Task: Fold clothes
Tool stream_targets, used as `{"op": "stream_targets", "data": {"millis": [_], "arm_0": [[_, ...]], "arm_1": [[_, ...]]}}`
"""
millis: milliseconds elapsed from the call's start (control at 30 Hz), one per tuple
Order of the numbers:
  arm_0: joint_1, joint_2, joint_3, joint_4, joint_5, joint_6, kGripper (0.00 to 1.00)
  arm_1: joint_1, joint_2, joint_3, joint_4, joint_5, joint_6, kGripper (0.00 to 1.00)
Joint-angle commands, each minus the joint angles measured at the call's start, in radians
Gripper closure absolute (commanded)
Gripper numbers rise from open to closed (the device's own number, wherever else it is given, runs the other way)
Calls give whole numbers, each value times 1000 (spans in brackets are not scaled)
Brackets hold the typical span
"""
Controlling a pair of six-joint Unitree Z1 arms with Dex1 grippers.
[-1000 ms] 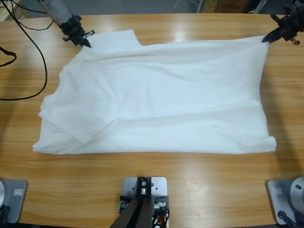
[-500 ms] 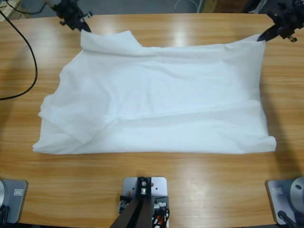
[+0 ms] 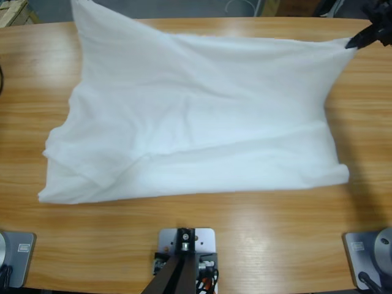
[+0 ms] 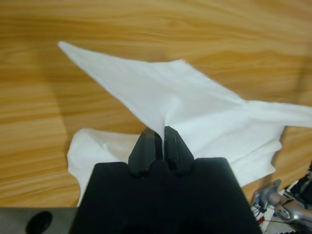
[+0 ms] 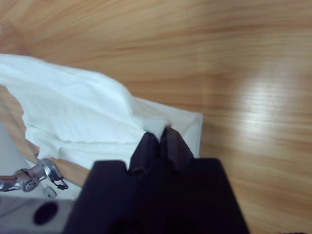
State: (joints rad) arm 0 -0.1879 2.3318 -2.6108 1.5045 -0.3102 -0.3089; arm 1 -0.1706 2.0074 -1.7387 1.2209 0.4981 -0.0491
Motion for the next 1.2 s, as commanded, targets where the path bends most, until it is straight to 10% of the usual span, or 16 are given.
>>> {"op": "stream_targets", "data": {"millis": [33, 1200], "arm_0": [[31, -45, 170, 157, -14, 51, 1000], [27, -115, 591, 143, -23, 125, 1000]], "arm_1": [[11, -28, 83, 6, -33, -9, 1000], [38, -57, 261, 40, -73, -9, 1000]]}}
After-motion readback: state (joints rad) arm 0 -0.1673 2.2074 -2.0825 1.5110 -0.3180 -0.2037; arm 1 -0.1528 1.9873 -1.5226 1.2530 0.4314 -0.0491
